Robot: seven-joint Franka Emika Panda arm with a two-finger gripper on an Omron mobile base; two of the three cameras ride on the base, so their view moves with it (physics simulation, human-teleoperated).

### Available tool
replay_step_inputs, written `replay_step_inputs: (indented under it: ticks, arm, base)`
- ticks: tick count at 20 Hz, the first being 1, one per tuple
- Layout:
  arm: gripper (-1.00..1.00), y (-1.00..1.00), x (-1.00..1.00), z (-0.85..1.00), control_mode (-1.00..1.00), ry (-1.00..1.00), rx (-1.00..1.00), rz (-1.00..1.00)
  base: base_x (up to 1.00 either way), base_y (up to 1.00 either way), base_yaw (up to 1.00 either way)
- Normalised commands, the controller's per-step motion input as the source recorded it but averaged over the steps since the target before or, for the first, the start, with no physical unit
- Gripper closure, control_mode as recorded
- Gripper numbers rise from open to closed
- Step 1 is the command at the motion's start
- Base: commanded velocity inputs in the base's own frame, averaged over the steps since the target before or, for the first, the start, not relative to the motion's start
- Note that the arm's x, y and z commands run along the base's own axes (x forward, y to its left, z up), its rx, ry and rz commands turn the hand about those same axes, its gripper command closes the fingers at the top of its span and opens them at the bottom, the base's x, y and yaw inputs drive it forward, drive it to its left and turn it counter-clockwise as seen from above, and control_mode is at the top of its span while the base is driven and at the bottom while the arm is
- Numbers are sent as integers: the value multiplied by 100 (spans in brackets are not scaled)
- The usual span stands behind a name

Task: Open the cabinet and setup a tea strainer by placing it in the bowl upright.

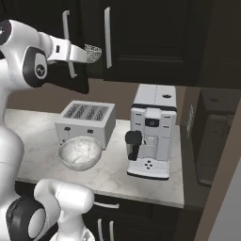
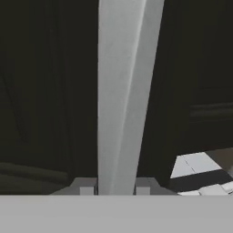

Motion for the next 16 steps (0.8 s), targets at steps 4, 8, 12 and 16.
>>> replay_step_inputs:
  ticks: [4,8,12,16]
  arm:
    - [100,35,-88,0,-100,0,0,-7]
    - [100,45,-97,0,-100,0,0,-5]
    - [100,49,-94,0,-100,0,0,-5]
    - [100,52,-76,0,-100,0,0,-6]
  base:
    - [0,0,0]
    - [0,0,0]
    - [0,0,0]
    - [0,0,0]
